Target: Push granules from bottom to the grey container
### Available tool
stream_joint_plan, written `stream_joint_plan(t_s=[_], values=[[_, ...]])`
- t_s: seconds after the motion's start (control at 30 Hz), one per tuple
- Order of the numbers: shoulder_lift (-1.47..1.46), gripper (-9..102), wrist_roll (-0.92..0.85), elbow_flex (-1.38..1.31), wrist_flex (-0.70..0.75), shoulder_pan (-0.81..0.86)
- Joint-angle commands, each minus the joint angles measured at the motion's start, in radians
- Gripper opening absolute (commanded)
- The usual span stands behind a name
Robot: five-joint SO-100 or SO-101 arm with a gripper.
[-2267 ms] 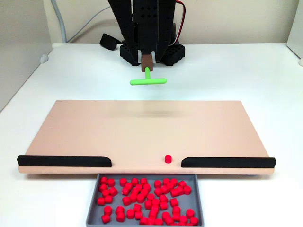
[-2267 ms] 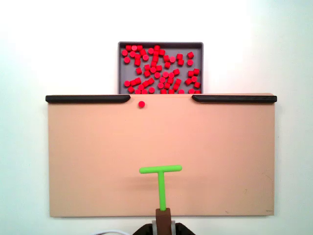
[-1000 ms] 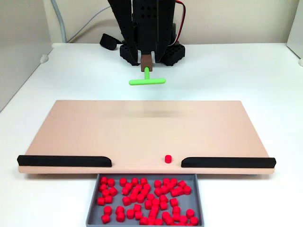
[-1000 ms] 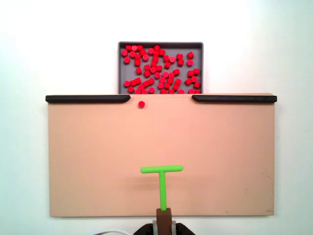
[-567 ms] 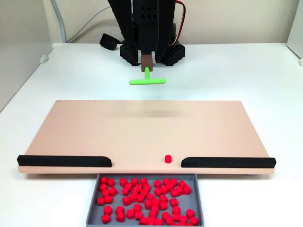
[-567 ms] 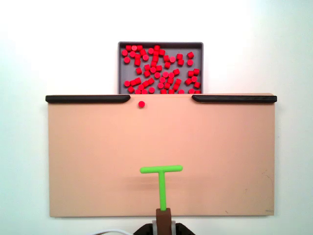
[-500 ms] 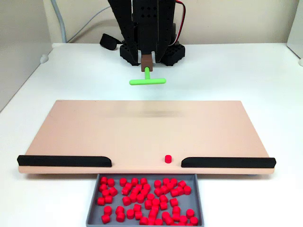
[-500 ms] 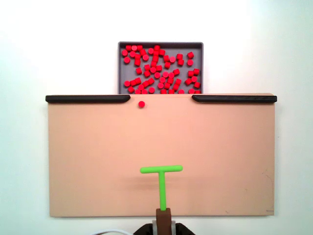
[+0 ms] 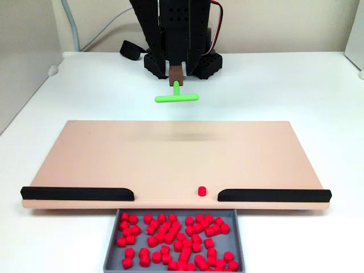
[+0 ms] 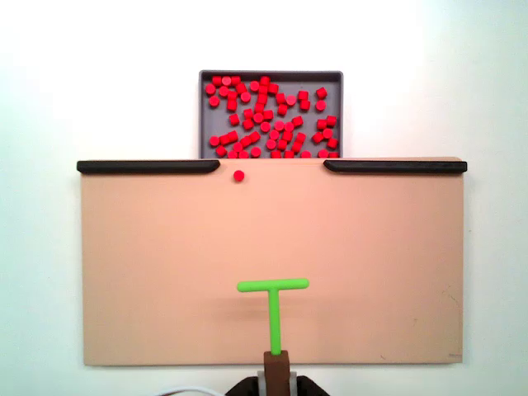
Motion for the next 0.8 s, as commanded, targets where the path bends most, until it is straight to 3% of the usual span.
stream_joint_plan(t_s=[0.0,0.5,0.77], values=[[-0.002,0,0.021,-0.005,-0.003,-0.008],[-0.035,0,0.063,-0.005,-0.003,-0.014],[-0.106,0,0.11,0.006,-0.117,-0.032]])
